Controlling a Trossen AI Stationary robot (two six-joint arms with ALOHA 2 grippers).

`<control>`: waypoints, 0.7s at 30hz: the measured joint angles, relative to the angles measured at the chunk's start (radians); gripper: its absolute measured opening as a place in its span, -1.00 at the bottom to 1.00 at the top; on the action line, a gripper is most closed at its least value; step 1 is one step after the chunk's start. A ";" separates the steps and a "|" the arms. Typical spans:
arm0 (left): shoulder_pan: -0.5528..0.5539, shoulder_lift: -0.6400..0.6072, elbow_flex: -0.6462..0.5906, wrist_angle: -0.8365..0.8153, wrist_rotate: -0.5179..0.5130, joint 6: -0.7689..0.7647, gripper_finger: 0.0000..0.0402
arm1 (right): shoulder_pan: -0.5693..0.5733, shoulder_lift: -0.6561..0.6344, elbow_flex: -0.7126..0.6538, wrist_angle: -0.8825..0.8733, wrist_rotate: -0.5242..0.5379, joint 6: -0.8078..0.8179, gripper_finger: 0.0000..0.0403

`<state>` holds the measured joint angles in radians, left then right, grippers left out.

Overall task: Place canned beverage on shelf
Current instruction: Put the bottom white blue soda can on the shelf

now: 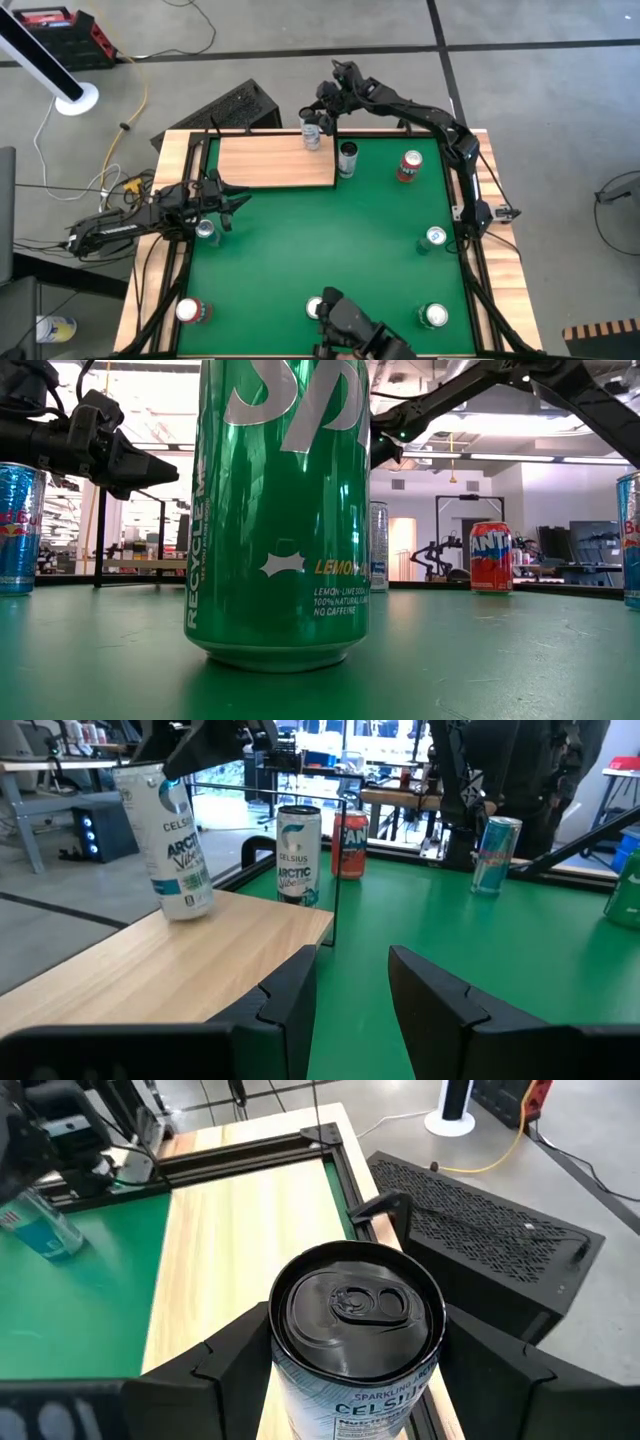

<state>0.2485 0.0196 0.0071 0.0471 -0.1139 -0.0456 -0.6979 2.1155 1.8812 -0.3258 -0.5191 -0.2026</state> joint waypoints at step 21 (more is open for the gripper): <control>0.000 0.000 0.000 0.000 -0.002 -0.001 -0.44 | 0.011 -0.003 0.001 -0.053 0.051 -0.033 0.73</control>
<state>0.2485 0.0196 0.0071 0.0472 -0.1157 -0.0463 -0.6872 2.1128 1.8824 -0.3783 -0.4679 -0.2352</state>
